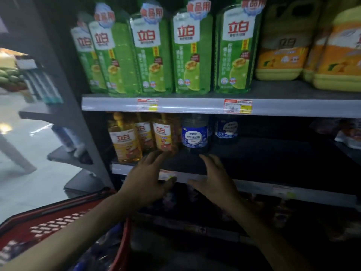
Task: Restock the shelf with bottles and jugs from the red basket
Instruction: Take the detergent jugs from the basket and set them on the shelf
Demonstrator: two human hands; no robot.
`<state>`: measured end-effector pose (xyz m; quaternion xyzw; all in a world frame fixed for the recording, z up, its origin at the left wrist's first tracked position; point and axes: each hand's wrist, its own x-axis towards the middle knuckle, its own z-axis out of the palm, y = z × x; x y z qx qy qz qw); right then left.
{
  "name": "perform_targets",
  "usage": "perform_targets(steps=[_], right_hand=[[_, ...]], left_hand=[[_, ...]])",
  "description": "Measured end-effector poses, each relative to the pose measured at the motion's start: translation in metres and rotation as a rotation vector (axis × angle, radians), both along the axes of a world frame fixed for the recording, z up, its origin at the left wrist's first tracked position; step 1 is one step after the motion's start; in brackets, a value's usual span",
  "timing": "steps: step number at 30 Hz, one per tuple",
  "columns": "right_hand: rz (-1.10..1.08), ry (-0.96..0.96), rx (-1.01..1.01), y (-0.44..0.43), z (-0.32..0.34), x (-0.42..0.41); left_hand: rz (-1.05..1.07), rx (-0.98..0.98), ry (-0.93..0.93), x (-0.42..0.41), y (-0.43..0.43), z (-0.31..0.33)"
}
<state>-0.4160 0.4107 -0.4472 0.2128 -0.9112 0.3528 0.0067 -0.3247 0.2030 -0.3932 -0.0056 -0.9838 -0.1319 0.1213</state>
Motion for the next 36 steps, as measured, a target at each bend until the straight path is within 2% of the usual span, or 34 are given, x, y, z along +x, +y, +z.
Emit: perform_targets(steps=[3, 7, 15, 22, 26, 30, 33, 36], right_hand=[[0.109, -0.012, 0.017, -0.029, 0.003, 0.012], [0.217, 0.006, 0.086, -0.079, 0.000, 0.028], [0.479, 0.270, 0.317, -0.174, -0.014, 0.074], [0.732, 0.352, 0.449, -0.213, -0.051, 0.103], [0.786, 0.243, 0.512, -0.224, -0.077, 0.116], [0.774, -0.059, 0.459, -0.247, -0.096, 0.134], [0.739, -0.223, 0.440, -0.283, -0.112, 0.143], [0.728, -0.239, 0.544, -0.328, -0.125, 0.151]], left_hand=[[0.065, -0.093, -0.024, 0.033, -0.035, -0.010], [0.110, -0.120, -0.022, 0.071, -0.086, -0.036], [0.312, -0.033, -0.042, 0.151, -0.180, -0.101], [0.522, 0.126, -0.081, 0.220, -0.220, -0.150], [0.538, 0.077, -0.119, 0.236, -0.237, -0.181], [0.514, 0.003, -0.249, 0.245, -0.251, -0.213], [0.614, 0.091, -0.282, 0.248, -0.252, -0.221], [0.676, 0.102, -0.249, 0.245, -0.253, -0.225]])
